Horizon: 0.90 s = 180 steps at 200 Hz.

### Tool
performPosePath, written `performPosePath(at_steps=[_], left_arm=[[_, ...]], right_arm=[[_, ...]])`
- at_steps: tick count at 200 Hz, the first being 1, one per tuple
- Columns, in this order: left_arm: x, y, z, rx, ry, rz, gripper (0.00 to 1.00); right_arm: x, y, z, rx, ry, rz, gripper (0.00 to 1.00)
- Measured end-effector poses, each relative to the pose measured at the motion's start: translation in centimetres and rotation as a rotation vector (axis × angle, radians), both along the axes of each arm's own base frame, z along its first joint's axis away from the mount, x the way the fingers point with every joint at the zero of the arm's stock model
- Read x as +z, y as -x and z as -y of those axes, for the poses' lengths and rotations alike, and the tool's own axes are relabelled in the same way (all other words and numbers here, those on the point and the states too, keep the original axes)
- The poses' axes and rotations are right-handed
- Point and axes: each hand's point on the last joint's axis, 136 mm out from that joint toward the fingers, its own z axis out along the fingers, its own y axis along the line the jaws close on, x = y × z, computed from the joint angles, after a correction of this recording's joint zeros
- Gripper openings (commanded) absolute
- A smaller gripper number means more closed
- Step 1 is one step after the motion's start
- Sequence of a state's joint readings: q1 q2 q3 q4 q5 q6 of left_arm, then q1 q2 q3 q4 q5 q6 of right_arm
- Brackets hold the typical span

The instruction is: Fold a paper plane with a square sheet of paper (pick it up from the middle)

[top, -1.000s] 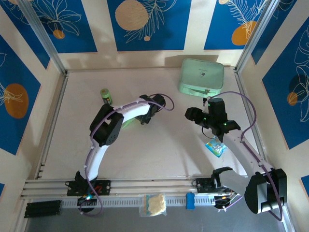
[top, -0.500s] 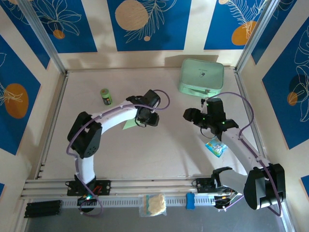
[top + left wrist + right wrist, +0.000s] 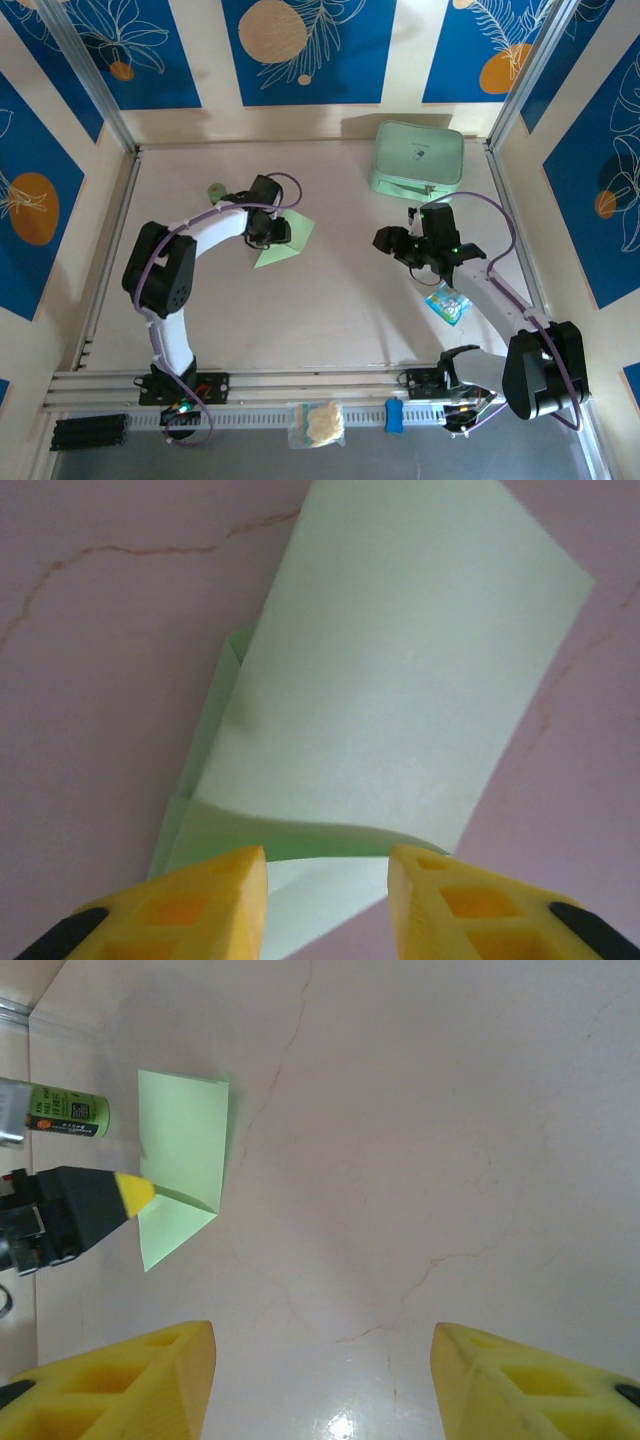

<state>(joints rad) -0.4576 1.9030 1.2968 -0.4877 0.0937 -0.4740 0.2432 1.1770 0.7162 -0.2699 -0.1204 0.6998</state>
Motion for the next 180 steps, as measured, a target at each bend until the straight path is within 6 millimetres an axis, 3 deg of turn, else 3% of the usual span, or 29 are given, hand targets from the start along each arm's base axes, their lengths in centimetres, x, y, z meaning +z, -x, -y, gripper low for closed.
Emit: performPosePath(at_steps=[30,98,126,155,180], left_arm=[[-2.3,0.2,-0.1,-0.003,-0.019,-0.048,0.38],[-2.1,0.4,1.6,-0.045,0.043,-0.063,0.38],[-2.1,2.0,4.3,-0.091,0.094,-0.078,0.38],[-1.9,5.0,8.0,-0.126,0.181,-0.124,0.39],[-1.6,6.6,9.9,-0.116,0.247,-0.159,0.41]], right_arm=[[-0.3,0.0,-0.1,0.002,0.003,-0.01,0.59],[-1.1,-0.1,-0.5,0.012,0.008,-0.04,0.59],[-1.9,0.1,-1.1,0.019,0.006,-0.07,0.58],[-2.6,0.2,-2.0,0.017,-0.009,-0.106,0.57],[-3.2,0.3,-2.8,0.01,-0.028,-0.136,0.55]])
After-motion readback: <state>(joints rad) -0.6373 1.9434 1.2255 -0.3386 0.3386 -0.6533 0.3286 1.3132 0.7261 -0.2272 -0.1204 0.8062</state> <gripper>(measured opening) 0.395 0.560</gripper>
